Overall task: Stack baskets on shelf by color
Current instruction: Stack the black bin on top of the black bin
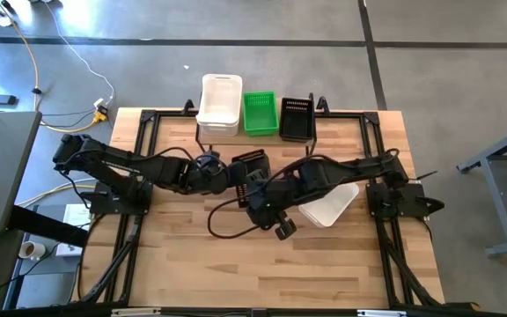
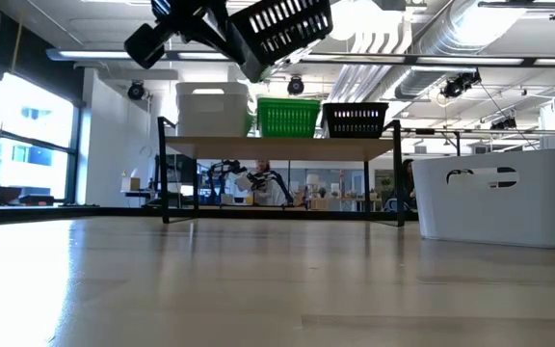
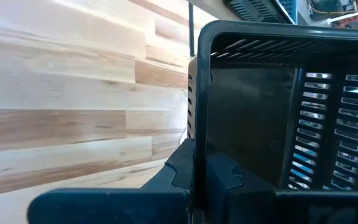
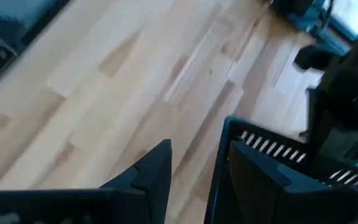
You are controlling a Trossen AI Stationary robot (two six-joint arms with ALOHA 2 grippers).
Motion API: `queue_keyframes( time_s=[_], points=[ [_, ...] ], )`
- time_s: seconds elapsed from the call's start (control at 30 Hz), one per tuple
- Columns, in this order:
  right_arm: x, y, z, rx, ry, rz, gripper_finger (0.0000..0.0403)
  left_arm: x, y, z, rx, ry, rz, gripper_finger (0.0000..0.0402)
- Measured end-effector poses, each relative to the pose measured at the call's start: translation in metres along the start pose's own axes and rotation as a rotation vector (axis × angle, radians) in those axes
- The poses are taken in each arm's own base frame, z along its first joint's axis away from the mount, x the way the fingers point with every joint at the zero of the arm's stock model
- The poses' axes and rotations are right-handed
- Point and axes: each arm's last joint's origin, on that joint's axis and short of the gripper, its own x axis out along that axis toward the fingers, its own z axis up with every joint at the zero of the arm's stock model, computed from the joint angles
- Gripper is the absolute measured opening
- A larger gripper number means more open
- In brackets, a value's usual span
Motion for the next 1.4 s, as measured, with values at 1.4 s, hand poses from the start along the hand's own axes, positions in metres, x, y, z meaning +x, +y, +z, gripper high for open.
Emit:
queue_keyframes(
  time_s=[1.4],
  points=[
    [0.047,-0.003,-0.013,0.285,0.241,-0.040,0.0000,0.004,0.003,0.004,0.248,0.183,0.032,0.0097]
  ],
)
